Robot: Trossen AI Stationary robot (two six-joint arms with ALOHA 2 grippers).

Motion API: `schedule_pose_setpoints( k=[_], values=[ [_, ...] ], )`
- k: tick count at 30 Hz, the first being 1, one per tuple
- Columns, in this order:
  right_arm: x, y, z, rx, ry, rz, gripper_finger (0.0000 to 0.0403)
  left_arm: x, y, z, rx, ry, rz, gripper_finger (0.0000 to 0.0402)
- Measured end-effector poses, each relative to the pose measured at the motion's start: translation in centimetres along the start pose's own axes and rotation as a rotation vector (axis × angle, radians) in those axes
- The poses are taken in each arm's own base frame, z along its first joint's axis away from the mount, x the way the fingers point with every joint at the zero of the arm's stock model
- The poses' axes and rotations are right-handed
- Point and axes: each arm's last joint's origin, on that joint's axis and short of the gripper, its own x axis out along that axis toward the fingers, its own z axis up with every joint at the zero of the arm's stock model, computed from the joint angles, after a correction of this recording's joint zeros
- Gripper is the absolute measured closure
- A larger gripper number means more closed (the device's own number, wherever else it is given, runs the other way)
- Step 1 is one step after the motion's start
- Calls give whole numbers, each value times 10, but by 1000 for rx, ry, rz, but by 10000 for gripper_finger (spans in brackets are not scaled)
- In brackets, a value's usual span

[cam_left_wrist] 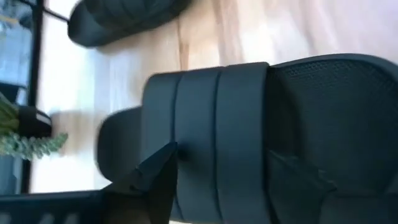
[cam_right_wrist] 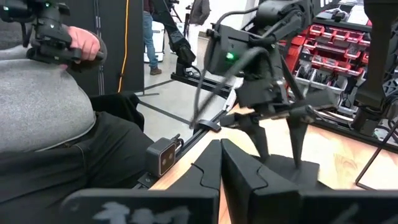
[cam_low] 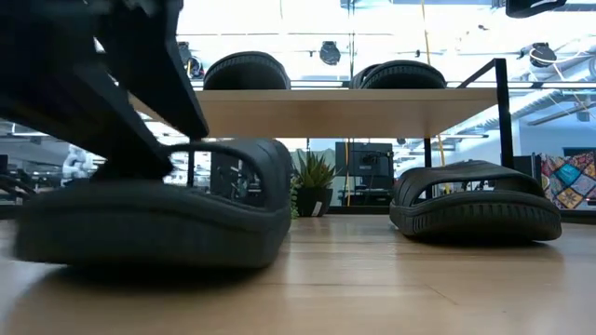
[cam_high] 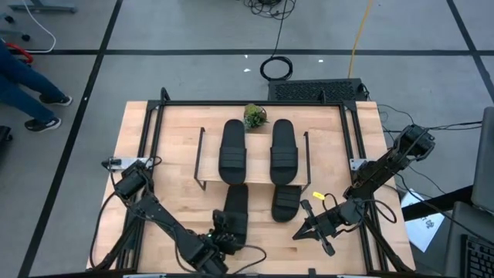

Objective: Pick and place slides into the shelf
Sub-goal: Put the black slide under the shelf

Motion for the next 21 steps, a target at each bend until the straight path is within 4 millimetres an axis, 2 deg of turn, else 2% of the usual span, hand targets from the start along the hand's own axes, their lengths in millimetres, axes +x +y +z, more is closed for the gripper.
schedule_pose_setpoints(
  k=[3, 7, 8, 11, 16, 21],
  values=[
    [0, 0, 0, 0, 0, 0, 403, 11, 6, -3, -38, 34, 7, 250],
    [0, 0, 0, 0, 0, 0, 403, 19, 11, -6, -54, 72, -11, 371],
    [0, 0, 0, 0, 0, 0, 403, 19, 11, -5, -59, 75, -16, 383],
    [0, 0, 0, 0, 1, 0, 403, 15, 10, -5, -35, 76, -18, 387],
    [0, 0, 0, 0, 1, 0, 403, -10, 6, -1, 56, 52, 53, 398],
    [0, 0, 0, 1, 1, 0, 403, -34, 6, 8, 25, 3, 70, 399]
  ],
)
